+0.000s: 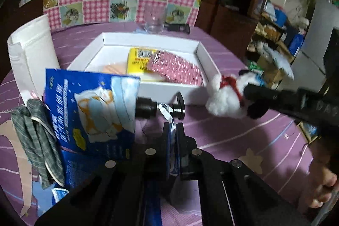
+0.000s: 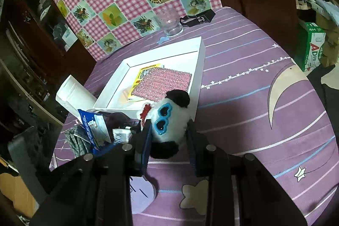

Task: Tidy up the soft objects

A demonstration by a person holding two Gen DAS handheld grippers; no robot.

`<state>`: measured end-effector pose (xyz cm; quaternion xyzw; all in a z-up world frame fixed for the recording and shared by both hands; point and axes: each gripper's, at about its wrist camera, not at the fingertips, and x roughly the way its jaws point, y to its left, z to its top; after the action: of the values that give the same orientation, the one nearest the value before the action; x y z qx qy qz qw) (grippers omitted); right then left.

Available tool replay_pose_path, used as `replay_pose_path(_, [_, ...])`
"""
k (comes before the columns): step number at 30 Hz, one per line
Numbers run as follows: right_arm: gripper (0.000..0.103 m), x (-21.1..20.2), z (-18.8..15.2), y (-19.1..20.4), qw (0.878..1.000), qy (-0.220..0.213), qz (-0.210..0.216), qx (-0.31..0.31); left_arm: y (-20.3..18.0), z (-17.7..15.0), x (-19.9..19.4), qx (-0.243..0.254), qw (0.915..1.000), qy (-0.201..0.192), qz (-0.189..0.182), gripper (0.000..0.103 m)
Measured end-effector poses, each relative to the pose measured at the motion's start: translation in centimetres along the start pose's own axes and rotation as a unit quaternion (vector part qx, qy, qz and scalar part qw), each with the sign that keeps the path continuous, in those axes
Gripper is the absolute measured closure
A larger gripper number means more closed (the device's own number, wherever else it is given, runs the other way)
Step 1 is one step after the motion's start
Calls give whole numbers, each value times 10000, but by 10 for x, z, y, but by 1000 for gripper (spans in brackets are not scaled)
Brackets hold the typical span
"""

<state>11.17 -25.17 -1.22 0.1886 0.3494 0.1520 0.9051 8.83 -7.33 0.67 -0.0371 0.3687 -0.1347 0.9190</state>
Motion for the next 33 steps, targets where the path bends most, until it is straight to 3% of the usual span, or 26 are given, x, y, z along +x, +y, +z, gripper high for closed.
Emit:
replay_pose_path(9, [70, 1, 2, 8, 9996, -24, 276, -31, 4, 22, -21, -54, 9994, -339, 26, 100])
replay_pose_path(18, [71, -1, 41, 18, 9977, -201, 484, 428, 10, 62, -54, -61, 9982, -583, 132, 100])
replay_pose_path(22, [71, 11, 61, 21, 9954, -153, 676, 662, 16, 85, -46, -186, 9985, -512, 52, 100])
replay_pose_path(25, [71, 25, 72, 17, 9906, -174, 958, 965, 12, 99, -34, -30, 9983, -508, 301, 100])
replay_pose_path(30, [71, 44, 72, 4, 9878, -272, 1121, 1047, 18, 117, -20, -247, 9984, -499, 9, 100])
replay_pose_path(33, [71, 54, 66, -7, 9890, -207, 1068, 1002, 16, 120, -11, -78, 9986, -531, 8, 100])
